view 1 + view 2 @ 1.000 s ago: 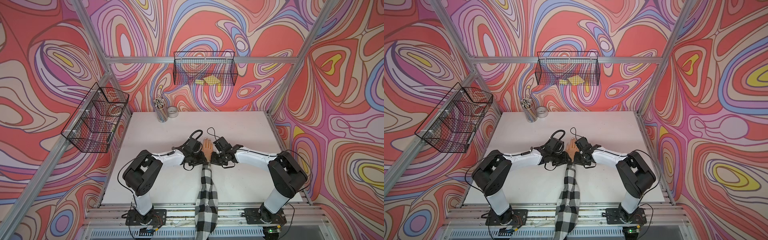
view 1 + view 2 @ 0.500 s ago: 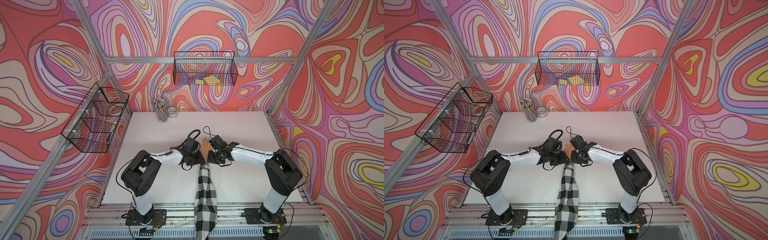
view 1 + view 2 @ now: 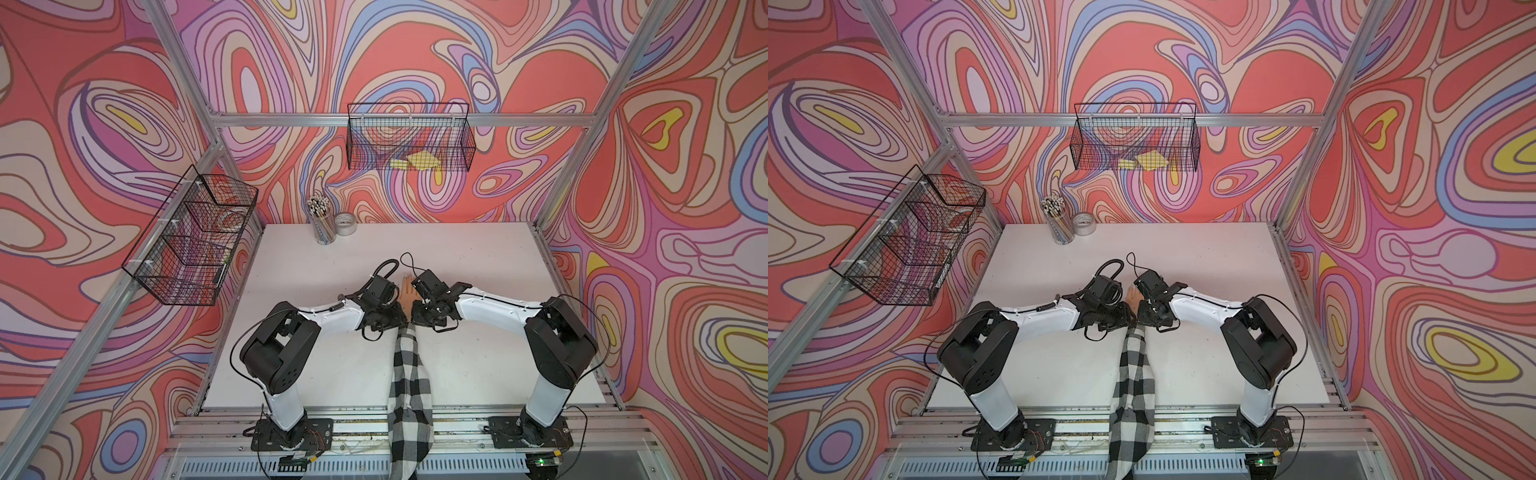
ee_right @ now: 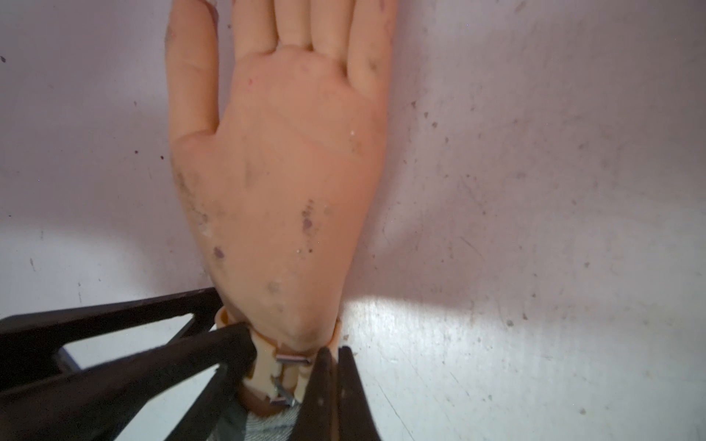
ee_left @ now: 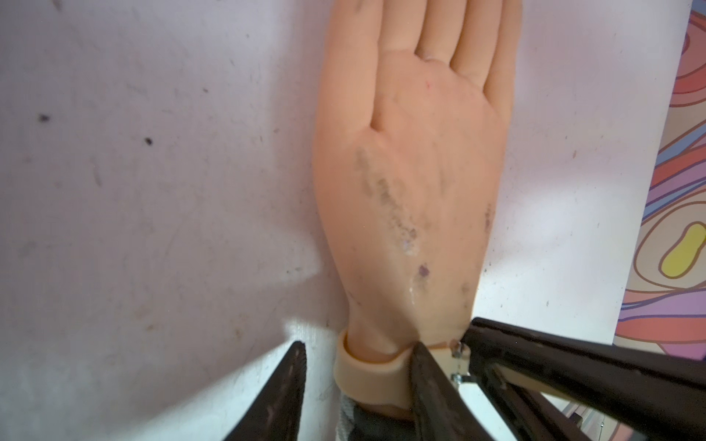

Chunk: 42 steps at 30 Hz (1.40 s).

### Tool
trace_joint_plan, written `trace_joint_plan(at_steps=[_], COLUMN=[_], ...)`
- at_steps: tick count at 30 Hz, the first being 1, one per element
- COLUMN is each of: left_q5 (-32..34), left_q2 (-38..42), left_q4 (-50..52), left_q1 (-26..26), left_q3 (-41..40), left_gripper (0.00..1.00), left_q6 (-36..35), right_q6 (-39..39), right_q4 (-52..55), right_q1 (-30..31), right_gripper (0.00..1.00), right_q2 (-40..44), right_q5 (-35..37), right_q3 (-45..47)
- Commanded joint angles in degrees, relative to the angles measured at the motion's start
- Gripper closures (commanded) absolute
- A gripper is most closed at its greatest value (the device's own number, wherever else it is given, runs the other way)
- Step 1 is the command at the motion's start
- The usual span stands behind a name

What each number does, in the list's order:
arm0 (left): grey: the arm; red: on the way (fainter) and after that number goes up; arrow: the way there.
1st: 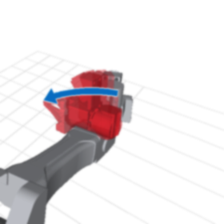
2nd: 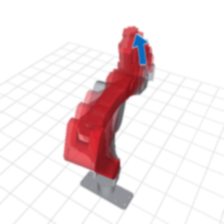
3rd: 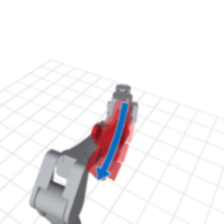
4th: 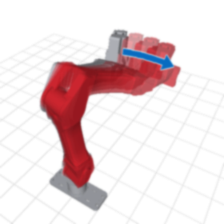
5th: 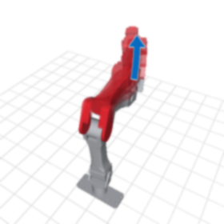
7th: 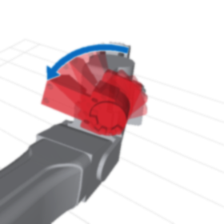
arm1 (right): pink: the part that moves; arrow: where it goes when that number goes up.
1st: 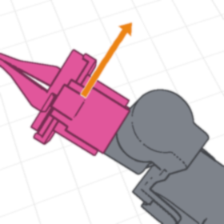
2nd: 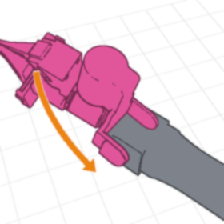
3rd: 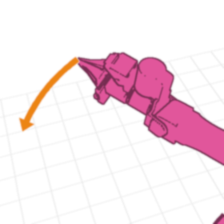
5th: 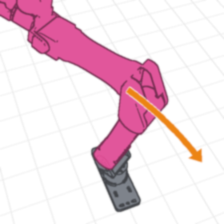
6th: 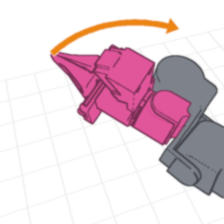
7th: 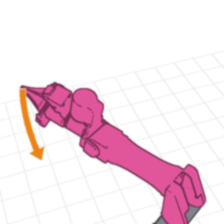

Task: Take off the watch
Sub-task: Untie the watch from the hand.

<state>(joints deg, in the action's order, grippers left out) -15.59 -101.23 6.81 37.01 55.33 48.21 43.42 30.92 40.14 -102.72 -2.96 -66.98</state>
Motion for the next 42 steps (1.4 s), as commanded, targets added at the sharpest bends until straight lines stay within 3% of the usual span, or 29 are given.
trace_joint_plan(at_steps=[1, 12, 24, 42], left_q5=[2.81, 2.98, 2.83, 2.59], left_q2=[-5.47, -5.20, -5.38, -5.69], left_q4=[8.97, 9.13, 9.19, 9.36], left_q1=[0.93, 0.93, 0.92, 0.94], left_q3=[-4.00, -4.26, -4.17, -3.39], left_gripper=[0.54, 0.54, 0.54, 0.57], left_q6=[-0.13, -0.13, 0.05, -0.30], right_q6=[0.80, 0.96, 0.30, -0.66], right_q4=[-7.54, -6.41, -7.10, -3.33], right_q1=[4.11, 5.82, 5.98, 0.20], right_gripper=[1.00, 1.00, 1.00, 1.00], right_q2=[0.88, 2.28, -2.82, 8.43], right_q5=[-8.06, -7.48, -7.61, -1.98], right_q3=[-2.77, -5.96, -6.64, 4.66])
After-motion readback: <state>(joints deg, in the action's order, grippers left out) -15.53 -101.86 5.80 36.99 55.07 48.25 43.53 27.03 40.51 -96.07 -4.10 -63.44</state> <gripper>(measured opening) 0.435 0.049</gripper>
